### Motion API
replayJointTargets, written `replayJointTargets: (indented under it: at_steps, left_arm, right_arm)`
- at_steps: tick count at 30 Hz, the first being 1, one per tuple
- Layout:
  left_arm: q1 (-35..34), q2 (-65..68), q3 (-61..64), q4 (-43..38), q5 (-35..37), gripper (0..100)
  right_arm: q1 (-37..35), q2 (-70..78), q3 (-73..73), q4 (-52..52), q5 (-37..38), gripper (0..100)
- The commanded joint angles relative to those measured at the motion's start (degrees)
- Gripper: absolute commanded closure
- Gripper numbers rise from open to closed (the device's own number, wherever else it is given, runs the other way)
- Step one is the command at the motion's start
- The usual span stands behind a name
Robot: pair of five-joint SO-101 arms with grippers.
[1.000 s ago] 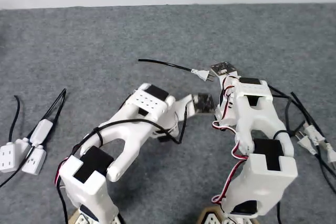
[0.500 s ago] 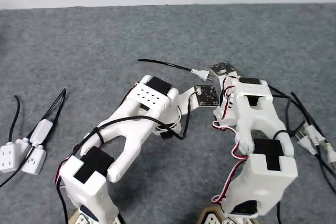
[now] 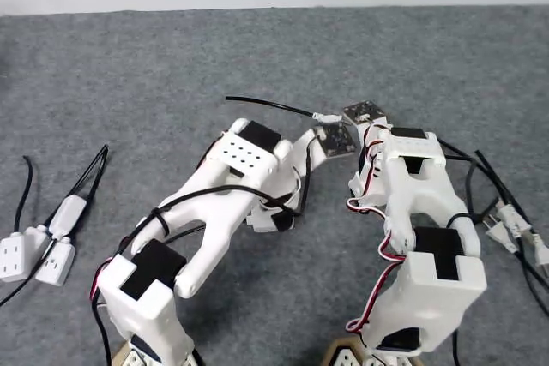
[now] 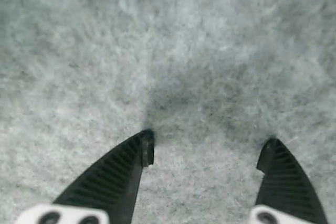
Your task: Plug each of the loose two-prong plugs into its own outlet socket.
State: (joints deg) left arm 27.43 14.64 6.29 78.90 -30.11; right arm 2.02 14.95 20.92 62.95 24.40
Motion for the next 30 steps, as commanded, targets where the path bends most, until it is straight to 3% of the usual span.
replayJointTargets:
  at_steps: [1, 6, 13, 19, 25, 30]
  left_arm:
    - [-0.79, -1.05, -5.58, 3.25, 0.97, 76]
    - [0.26, -0.88, -7.96, 10.29, 1.14, 77]
    - [1.76, -0.97, 3.56, -2.2, 1.14, 81]
    - [2.2, -0.62, 9.1, -8.97, 0.97, 81]
    - [-1.14, -0.35, 9.71, -11.52, 0.7, 81]
    - [-3.25, -0.35, 9.8, -12.22, -3.69, 81]
  right_arm:
    - [-0.22, -0.66, 0.09, -1.19, 0.26, 69.7]
    - [2.33, -1.54, 0.09, -1.8, -1.85, 69.7]
    - [7.52, -5.49, 2.99, -8.13, -8.44, 69.7]
    - [7.6, -5.58, 3.16, -8.4, -8.53, 69.7]
    - [7.43, -5.58, 3.16, -8.4, -8.26, 69.7]
    - [7.34, -5.49, 3.16, -8.4, -8.26, 69.7]
